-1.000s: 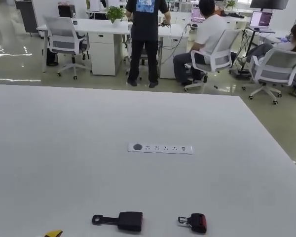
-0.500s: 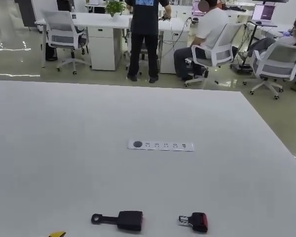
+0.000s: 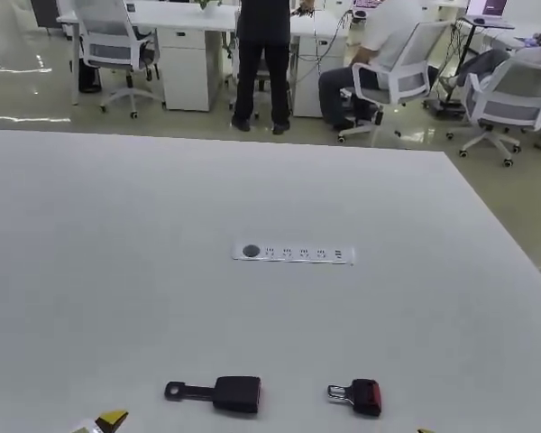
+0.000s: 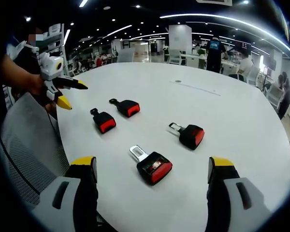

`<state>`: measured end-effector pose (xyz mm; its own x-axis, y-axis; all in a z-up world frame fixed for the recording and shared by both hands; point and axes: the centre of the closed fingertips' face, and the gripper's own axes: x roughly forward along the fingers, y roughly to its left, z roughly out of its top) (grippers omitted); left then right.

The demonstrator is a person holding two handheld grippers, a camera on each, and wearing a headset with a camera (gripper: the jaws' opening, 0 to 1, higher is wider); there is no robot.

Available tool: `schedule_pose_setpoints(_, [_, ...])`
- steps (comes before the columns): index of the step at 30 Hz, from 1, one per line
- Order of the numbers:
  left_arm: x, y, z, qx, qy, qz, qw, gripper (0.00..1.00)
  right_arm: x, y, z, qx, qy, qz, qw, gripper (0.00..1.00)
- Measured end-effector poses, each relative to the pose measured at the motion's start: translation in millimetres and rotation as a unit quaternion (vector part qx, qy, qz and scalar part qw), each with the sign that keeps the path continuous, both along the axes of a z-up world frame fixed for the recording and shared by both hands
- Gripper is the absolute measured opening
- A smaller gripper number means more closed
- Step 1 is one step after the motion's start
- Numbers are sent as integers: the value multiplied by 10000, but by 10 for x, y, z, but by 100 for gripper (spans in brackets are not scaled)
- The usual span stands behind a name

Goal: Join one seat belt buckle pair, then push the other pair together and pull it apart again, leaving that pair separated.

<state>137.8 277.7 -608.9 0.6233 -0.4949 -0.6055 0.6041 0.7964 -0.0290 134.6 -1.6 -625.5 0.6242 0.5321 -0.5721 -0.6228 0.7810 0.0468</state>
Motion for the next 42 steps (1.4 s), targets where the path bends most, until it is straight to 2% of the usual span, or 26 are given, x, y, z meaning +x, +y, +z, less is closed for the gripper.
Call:
schedule_pose_setpoints(11, [97,-85,-123,-2,129,-141,9998,89,99,42,-55,-3,145,119,9998,94])
schedule_pose_setpoints(15, [126,-93,-233,34,197,-287,9994,88,118,81,-96,-7,205,190,9996,93])
schedule_pose_setpoints(24, [180,-210,-279,122,275,-548,9980,85,151,120,-187,19,395,401,9984,91])
schedule_pose_setpoints(27, [167,-246,-336,259,343,-759,9962,85,151,136,-230,0,472,502,9976,90])
schedule_pose_setpoints(30, [175,-331,-371,235,405,-938,9945,80,152,160,-262,14,550,627,9965,90])
schedule_pose_setpoints(31, [179,-351,-376,249,412,-988,9939,79,142,170,-277,22,598,697,9958,90])
schedule_pose_setpoints(32, [177,-381,-378,267,429,-1075,9929,79,95,217,-295,108,742,841,9936,90])
schedule_pose_setpoints(35, [174,-457,-384,275,477,-1263,9905,78,63,240,-355,-61,759,1097,9910,90])
schedule_pose_setpoints(37, [179,-495,-388,274,488,-1372,9890,77,49,265,-359,-61,809,1163,9899,90])
schedule_pose_setpoints(41, [172,-562,-408,364,523,-1667,9840,76,43,284,-371,-60,883,1275,9879,87])
schedule_pose_setpoints(42, [160,-588,-423,412,548,-1802,9812,76,37,294,-371,-44,910,1326,9870,86])
